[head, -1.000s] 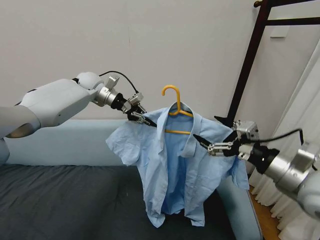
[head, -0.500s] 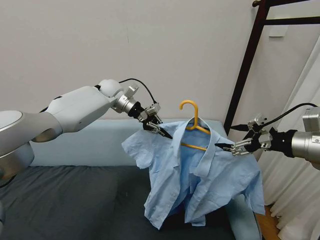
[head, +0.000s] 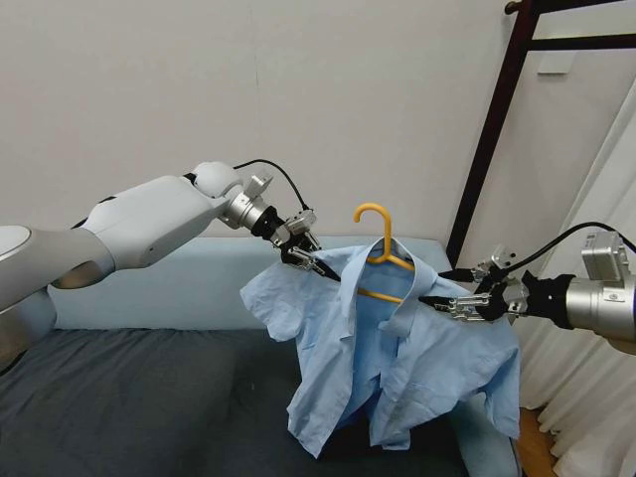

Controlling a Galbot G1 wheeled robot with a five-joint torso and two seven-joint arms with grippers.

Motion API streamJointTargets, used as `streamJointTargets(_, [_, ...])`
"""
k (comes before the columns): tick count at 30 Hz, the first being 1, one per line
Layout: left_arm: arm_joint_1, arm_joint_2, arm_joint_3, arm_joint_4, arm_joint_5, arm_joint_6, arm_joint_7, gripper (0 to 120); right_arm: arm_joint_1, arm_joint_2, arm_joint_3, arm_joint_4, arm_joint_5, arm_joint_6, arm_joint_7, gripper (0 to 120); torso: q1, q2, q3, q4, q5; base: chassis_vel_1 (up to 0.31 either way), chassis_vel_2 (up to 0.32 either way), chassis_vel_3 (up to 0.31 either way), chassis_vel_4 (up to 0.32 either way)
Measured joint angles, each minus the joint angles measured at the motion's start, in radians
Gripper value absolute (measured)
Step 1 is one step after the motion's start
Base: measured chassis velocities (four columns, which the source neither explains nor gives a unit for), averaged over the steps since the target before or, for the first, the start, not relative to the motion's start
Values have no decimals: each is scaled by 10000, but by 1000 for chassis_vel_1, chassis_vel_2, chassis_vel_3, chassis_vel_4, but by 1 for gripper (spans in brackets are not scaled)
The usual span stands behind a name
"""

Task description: Pick up the clothes from the sofa and hang them on the clothes hanger.

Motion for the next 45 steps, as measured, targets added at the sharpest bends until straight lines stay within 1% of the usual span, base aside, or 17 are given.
streamJointTargets(3, [5, 3, -5, -71, 5, -2, -36, 2, 0, -41, 5, 33, 63, 70, -13, 38, 0, 0, 0, 0, 1, 0, 0, 0, 0])
streamJointTargets(5, [6, 5, -7, -79, 5, -3, -40, 2, 1, -51, 6, 39, 70, 83, -18, 36, 0, 0, 0, 1, 0, 0, 0, 0, 0])
streamJointTargets(6, [6, 15, -17, -95, 5, -6, -59, 2, 0, -81, 7, 62, 84, 124, -36, 26, 0, 0, 0, 1, 0, 0, 0, 0, 0])
streamJointTargets(9, [9, 79, -31, -117, -6, -38, -109, 2, -29, -124, 1, 161, 95, 207, -87, 14, 0, 0, 0, 1, 0, 0, 0, 0, 0])
streamJointTargets(12, [56, 106, -64, -111, -15, -93, -188, 2, -30, -133, 1, 239, 81, 216, -135, 8, 0, 0, 0, 3, 0, 0, 0, 0, 0])
streamJointTargets(16, [151, 122, -166, -105, 5, -186, -264, 2, -22, -152, 17, 289, 106, 222, -139, 8, 0, 0, 0, 3, 0, 0, 0, 0, 0])
streamJointTargets(20, [292, 52, -370, -4, 47, -617, -790, 2, -5, -155, 157, 288, 441, 249, 7, 8, 0, 0, 0, 2, 0, 0, 0, 0, 0])
streamJointTargets(23, [402, -68, -656, 128, 238, -1192, -1782, 2, -3, -316, 399, 266, 1338, 252, 317, 8, 0, 0, 0, 1, 0, 0, 0, 0, 0])
streamJointTargets(25, [485, -76, -766, 198, 335, -1356, -2322, 11, -5, -389, 543, 224, 1854, 249, 504, 8, 0, 0, 0, -3, 0, 0, 0, 0, 0])
streamJointTargets(27, [511, -73, -801, 224, 374, -1372, -2432, 12, -5, -397, 592, 217, 1979, 239, 576, 8, 0, 0, 0, -2, 0, 0, 0, 0, 0])
streamJointTargets(28, [546, -57, -859, 266, 405, -1456, -2658, 19, -5, -403, 717, 216, 2273, 191, 749, 8, 0, 0, 0, -1, 0, 0, 0, 0, 0])
streamJointTargets(32, [498, 46, -874, 287, 412, -1617, -2750, 32, -13, -404, 986, 181, 2795, 55, 1052, 8, 0, 0, 1, 4, -1, 0, 0, 0, 0])
streamJointTargets(35, [396, 147, -831, 250, 406, -1677, -2853, 46, -30, -411, 1023, 172, 2914, 3, 1232, 8, -1, 0, 0, 3, 2, 0, 0, 0, 0])
streamJointTargets(36, [396, 147, -831, 250, 406, -1677, -2853, 46, -30, -411, 1023, 172, 2914, 3, 1232, 8, -1, 0, 0, 3, 2, 0, 0, 0, 0])
streamJointTargets(40, [389, 297, -790, -144, 149, -1679, -3249, 64, -38, -280, 952, 203, 3012, 5, 1456, 8, 0, 0, 0, 2, 1, 0, 0, 0, 0])
streamJointTargets(41, [389, 297, -790, -144, 149, -1679, -3249, 64, -38, -280, 952, 203, 3012, 5, 1456, 8, 0, 0, 0, 2, 1, 0, 0, 0, 0])
streamJointTargets(45, [249, 383, -810, -331, -24, -1746, -3505, 81, -39, -145, 871, 216, 3015, 289, 1444, 8, -1, 0, 0, 1, -1, 0, 0, 0, 0])
